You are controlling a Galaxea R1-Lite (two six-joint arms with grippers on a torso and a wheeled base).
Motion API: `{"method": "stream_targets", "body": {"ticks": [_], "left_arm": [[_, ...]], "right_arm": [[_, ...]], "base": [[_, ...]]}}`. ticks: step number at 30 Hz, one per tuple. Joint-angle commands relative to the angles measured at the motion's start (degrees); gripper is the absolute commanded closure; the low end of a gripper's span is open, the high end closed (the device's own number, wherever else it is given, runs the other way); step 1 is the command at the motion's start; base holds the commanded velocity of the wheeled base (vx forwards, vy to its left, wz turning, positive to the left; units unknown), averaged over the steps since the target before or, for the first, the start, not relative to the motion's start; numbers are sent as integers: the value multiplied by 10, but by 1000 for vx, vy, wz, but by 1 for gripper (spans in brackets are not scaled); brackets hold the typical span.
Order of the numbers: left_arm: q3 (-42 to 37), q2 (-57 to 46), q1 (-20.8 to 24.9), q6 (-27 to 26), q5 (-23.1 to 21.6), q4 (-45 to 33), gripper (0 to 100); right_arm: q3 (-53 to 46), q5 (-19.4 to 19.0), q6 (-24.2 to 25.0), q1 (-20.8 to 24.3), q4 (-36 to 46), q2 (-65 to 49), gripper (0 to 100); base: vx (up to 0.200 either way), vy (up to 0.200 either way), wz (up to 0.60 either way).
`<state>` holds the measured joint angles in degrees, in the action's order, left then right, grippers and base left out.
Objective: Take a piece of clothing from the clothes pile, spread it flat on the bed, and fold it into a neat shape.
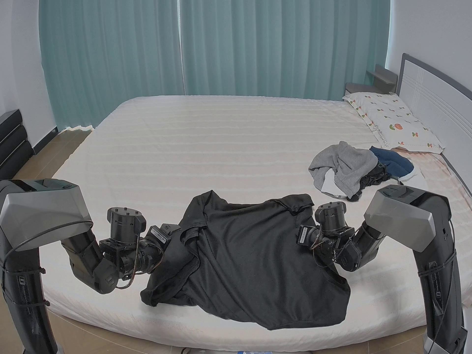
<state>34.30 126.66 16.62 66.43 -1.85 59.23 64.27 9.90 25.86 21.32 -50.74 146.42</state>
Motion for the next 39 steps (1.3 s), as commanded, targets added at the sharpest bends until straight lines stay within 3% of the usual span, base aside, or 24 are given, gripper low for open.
{"method": "stream_targets", "body": {"ticks": [1, 11, 23, 39], "left_arm": [[-1, 2, 0, 0, 0, 0, 0], [-4, 1, 1, 0, 0, 0, 0], [-12, 1, 0, -2, 1, 2, 0], [-18, 0, 0, -3, -1, 2, 0]], "right_arm": [[2, 0, 0, 0, 8, 2, 100], [-22, -11, 4, -52, 0, -46, 100], [-21, -99, 10, -134, -1, -39, 100], [0, -120, 47, -162, -4, -13, 100]], "base": [[0, 0, 0], [0, 0, 0], [0, 0, 0], [0, 0, 0]]}}
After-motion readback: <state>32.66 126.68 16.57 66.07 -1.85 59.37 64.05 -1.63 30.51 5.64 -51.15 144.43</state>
